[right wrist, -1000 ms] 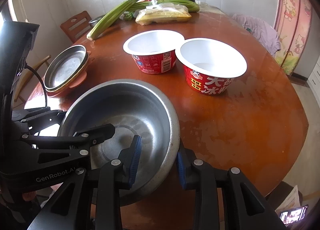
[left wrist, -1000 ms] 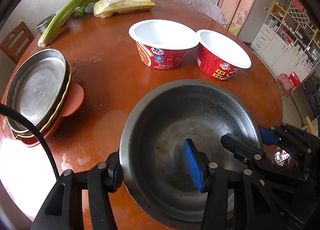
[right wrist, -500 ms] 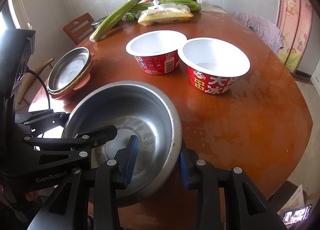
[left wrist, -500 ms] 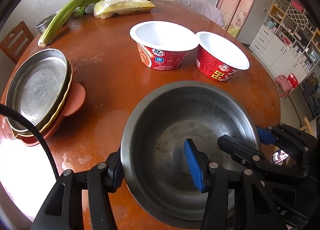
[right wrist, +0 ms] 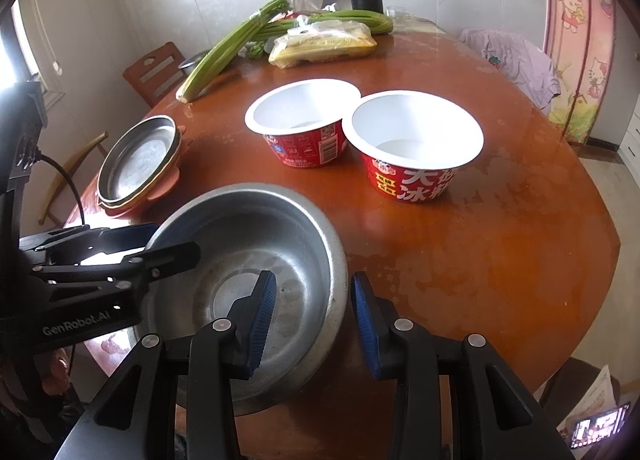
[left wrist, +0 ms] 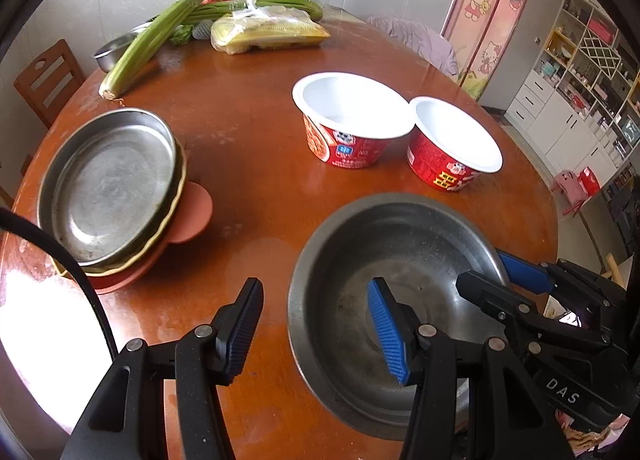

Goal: Organize plates and bowls

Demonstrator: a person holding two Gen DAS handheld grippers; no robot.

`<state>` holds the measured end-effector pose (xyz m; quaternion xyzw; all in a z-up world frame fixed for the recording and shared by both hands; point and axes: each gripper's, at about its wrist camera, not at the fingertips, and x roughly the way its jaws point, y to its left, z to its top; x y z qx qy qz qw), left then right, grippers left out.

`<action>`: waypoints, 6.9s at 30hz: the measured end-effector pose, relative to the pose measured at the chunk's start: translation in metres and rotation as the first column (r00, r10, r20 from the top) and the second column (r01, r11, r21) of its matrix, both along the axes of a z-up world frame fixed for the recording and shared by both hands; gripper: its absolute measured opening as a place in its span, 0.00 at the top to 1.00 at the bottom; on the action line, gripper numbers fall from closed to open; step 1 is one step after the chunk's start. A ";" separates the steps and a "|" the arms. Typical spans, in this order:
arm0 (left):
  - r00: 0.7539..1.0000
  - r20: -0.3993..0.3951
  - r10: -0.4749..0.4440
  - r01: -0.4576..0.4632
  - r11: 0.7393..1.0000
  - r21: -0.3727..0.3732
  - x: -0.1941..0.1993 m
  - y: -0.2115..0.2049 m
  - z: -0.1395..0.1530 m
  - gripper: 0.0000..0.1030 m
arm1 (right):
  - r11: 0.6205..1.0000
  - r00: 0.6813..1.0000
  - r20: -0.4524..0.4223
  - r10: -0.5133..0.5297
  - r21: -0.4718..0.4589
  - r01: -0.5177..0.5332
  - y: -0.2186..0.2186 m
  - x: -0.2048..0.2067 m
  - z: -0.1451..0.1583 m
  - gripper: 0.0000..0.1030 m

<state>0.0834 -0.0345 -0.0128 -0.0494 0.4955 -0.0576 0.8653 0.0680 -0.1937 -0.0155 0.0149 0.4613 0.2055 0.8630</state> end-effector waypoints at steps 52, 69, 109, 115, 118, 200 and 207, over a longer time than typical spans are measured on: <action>0.991 -0.029 -0.127 0.120 0.977 -0.179 0.098 -0.085 0.031 0.47 | 0.982 0.978 0.095 -0.186 0.042 0.183 -0.096 0.066 0.033 0.61; 0.992 -0.091 -0.090 0.066 0.968 -0.242 0.125 -0.093 0.014 0.47 | 0.993 0.993 0.018 -0.120 0.014 0.120 -0.087 0.116 0.002 0.61; 0.996 0.013 -0.087 0.088 0.968 -0.237 0.085 -0.073 0.048 0.61 | 0.998 0.990 0.131 -0.043 0.040 0.038 -0.057 0.064 0.046 0.64; 0.996 0.043 -0.075 0.083 0.969 -0.232 0.068 -0.064 0.059 0.61 | 0.999 0.987 0.158 -0.026 0.046 0.019 -0.048 0.050 0.058 0.64; 0.996 0.055 -0.067 0.078 0.970 -0.231 0.058 -0.059 0.065 0.61 | 0.999 0.986 0.167 -0.018 0.047 0.010 -0.042 0.045 0.064 0.64; 0.997 -0.071 -0.033 0.021 0.987 -0.157 -0.017 -0.011 0.010 0.61 | 0.984 0.984 -0.016 0.177 -0.006 -0.177 0.014 -0.015 0.017 0.64; 0.997 -0.068 -0.026 0.015 0.987 -0.157 -0.018 -0.009 0.010 0.61 | 0.986 0.986 -0.002 0.164 -0.021 -0.164 0.014 -0.014 0.017 0.63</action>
